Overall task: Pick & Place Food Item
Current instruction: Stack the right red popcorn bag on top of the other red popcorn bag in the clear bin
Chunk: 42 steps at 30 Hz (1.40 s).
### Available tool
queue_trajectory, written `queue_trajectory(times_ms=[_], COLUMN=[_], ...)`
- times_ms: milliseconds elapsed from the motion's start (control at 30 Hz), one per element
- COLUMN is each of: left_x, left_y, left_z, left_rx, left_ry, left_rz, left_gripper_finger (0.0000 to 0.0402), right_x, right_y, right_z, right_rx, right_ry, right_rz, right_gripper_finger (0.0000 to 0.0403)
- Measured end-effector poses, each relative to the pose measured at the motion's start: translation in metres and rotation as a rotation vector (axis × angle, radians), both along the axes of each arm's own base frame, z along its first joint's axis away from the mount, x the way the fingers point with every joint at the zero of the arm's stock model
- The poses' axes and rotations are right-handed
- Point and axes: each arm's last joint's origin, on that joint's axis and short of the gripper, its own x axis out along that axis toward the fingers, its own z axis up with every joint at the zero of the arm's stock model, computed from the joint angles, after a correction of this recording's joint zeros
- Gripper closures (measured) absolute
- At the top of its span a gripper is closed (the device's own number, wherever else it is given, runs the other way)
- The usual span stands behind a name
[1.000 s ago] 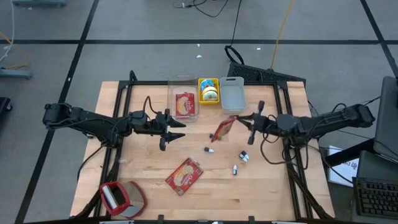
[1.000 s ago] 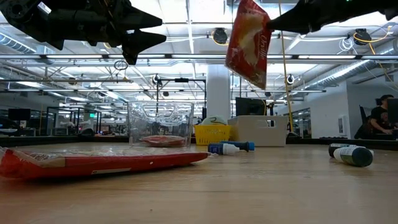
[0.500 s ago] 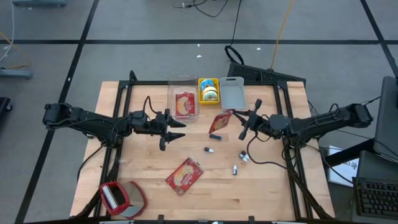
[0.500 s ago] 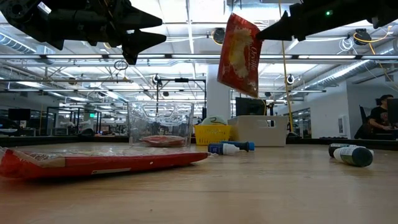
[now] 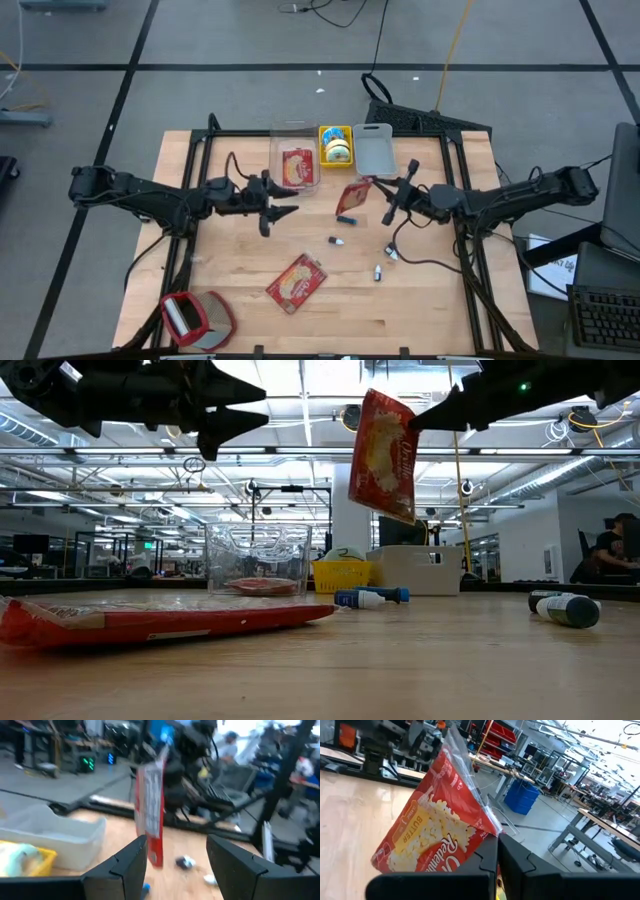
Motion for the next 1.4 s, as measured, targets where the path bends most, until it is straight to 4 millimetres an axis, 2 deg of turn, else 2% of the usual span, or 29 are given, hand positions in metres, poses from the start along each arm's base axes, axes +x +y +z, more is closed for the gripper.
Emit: queue_trajectory(times_ms=[200,300,433,600,767,900,1067,1400], left_x=[0.0,0.01,0.039,0.081,0.111,0.126,0.135,0.136], left_y=[0.006,0.007,0.006,0.006,0.007,0.008,0.014,0.015], left_z=[0.01,0.019,0.035,0.044,0.044,0.049,0.05,0.053], left_rx=[-0.079,-0.095,-0.044,0.079,0.224,0.252,0.255,0.197], left_ry=[-0.089,-0.069,0.048,0.223,0.266,0.253,0.242,0.195], left_rz=[0.18,0.198,0.197,0.199,0.186,0.198,0.255,0.214], left_gripper_finger=[0.0194,0.0194,0.0185,0.0147,0.0115,0.0106,0.011,0.0128], right_x=[0.004,0.006,0.009,0.012,0.013,0.013,0.013,0.013], right_y=[-0.004,-0.004,-0.004,-0.004,-0.005,-0.005,-0.006,-0.006], right_z=[-0.004,-0.004,-0.005,-0.007,-0.007,-0.008,-0.008,-0.008], right_rx=[0.0,0.0,-0.011,-0.029,-0.018,-0.016,-0.017,-0.018], right_ry=[0.017,0.005,-0.004,0.006,0.002,0.002,0.006,0.008], right_rz=[-0.018,-0.018,-0.015,-0.02,-0.026,-0.026,-0.028,-0.028], right_gripper_finger=[0.0403,0.0403,0.0403,0.0403,0.0403,0.0403,0.0403,0.0403])
